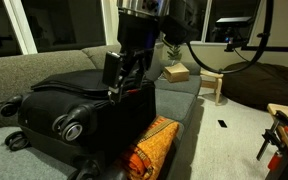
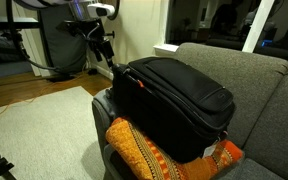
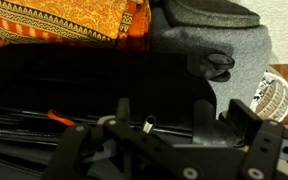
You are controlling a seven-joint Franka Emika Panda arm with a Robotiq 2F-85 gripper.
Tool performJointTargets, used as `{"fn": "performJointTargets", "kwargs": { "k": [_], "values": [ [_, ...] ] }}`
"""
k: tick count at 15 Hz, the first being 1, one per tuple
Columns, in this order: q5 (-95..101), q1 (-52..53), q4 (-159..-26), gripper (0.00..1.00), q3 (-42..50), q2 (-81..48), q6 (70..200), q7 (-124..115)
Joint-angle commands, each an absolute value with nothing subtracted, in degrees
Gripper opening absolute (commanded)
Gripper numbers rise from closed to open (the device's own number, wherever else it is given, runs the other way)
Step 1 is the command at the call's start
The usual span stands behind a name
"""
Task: Slide the zip to the right
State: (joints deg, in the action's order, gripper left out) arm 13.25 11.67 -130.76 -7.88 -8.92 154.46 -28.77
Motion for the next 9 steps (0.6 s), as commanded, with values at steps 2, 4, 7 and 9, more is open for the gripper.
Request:
{"fn": "performJointTargets", "kwargs": {
  "k": [2, 4, 7, 9],
  "values": [
    [18.57, 14.23, -129.72, 1.0, -4.33, -10.11, 156.61, -36.88],
    [20.89, 14.83, -129.42, 1.0, -3.26, -10.53, 156.73, -39.68],
    [23.71, 15.34, -129.01, 1.0, -2.47, -11.06, 156.48, -42.9],
    [25.14, 15.67, -128.87, 1.0, -2.25, -11.48, 156.35, -44.49]
  ]
}}
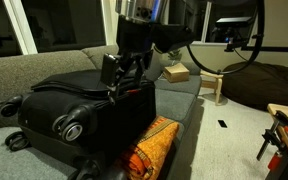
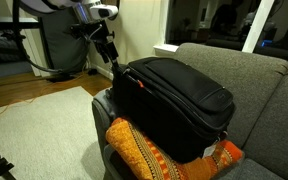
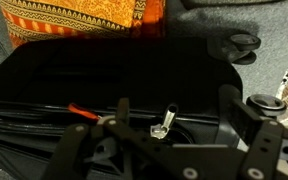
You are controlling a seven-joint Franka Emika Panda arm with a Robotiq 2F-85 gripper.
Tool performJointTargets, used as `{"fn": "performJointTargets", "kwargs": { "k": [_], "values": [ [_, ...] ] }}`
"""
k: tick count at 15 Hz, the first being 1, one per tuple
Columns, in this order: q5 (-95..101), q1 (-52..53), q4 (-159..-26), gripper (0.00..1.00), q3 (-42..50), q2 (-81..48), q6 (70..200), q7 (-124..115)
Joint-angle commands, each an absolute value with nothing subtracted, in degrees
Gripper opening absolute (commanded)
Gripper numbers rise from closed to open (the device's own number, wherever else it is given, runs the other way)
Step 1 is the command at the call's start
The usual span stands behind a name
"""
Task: Slide the zip to the right
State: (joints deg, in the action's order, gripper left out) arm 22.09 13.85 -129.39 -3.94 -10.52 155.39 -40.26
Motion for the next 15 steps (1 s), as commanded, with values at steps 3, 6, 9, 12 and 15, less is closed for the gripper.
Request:
{"fn": "performJointTargets", "kwargs": {
  "k": [3, 6, 9, 12, 15],
  "values": [
    [26.85, 16.52, -128.52, 1.0, -1.76, -12.44, 156.17, -46.73],
    [28.11, 17.07, -127.86, 1.0, -1.28, -13.56, 156.03, -48.11],
    [28.99, 17.78, -127.2, 1.0, -0.54, -14.47, 156.01, -49.29],
    [28.83, 18.1, -126.14, 1.0, 0.13, -15.5, 155.95, -49.08],
    [28.88, 18.3, -125.1, 1.0, 0.85, -16.32, 155.94, -49.07]
  ]
}}
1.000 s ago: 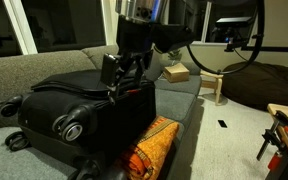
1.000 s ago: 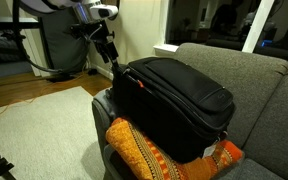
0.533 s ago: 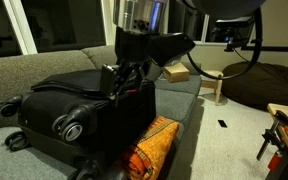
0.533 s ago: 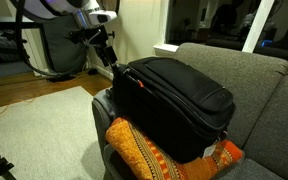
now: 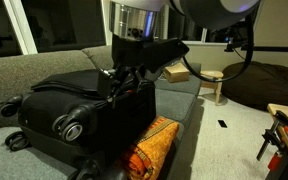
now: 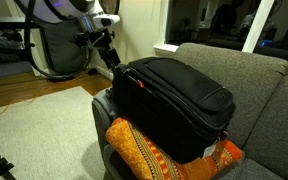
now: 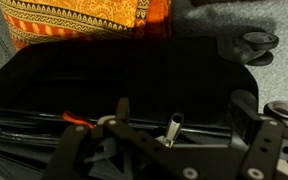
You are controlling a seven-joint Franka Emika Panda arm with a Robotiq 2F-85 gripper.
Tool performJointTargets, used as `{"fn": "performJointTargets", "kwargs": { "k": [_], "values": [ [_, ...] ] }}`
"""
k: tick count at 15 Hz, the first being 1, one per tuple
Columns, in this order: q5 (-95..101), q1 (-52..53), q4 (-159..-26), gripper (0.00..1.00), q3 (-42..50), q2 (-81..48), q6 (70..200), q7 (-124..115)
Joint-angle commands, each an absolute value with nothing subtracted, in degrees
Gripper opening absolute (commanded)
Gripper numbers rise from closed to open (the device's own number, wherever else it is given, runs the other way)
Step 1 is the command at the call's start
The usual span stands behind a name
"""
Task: Slide the zip to the right
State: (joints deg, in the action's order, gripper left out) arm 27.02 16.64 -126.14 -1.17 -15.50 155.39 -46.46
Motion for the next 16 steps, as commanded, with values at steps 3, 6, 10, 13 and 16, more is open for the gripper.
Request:
{"fn": "performJointTargets", "kwargs": {
  "k": [3, 6, 10, 13, 16],
  "values": [
    [28.67, 18.47, -124.03, 1.0, 1.62, -17.05, 155.93, -48.83],
    [28.57, 18.96, -123.39, 1.0, 2.25, -17.7, 155.93, -48.9],
    [28.84, 20.05, -123.77, 1.0, 2.71, -18.16, 156.04, -49.84],
    [28.92, 21.0, -123.85, 1.0, 2.94, -18.59, 156.05, -50.97],
    [29.17, 21.8, -124.17, 1.0, 3.13, -18.72, 156.05, -51.87]
  ]
}}
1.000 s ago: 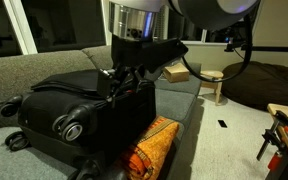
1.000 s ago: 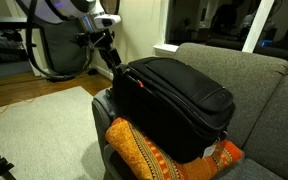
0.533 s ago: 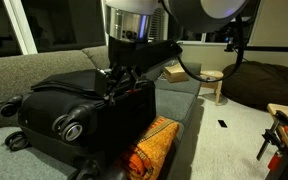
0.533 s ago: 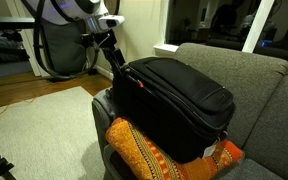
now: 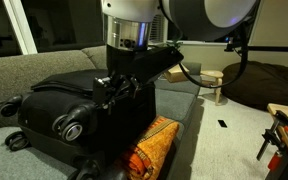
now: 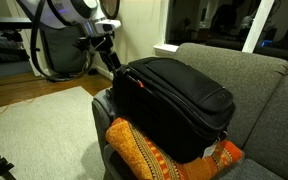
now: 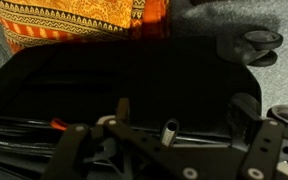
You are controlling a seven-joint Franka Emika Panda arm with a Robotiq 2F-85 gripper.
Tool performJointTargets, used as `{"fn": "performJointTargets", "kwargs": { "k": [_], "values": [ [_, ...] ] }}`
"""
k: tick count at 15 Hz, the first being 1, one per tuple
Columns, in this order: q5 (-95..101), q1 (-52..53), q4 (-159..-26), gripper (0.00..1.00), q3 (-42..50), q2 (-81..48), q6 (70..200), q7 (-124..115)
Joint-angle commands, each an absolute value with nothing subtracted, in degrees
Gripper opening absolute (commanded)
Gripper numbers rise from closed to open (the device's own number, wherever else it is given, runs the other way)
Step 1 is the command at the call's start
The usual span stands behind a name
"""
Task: Slide the zip to the right
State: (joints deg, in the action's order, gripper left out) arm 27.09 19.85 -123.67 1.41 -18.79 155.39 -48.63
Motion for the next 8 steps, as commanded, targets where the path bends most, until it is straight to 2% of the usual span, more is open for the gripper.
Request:
{"fn": "performJointTargets", "kwargs": {
  "k": [1, 8],
  "values": [
    [29.31, 22.01, -124.24, 1.0, 3.27, -18.68, 156.02, -52.07],
    [30.77, 22.38, -124.09, 1.0, 4.05, -18.57, 155.85, -53.78]
  ]
}}
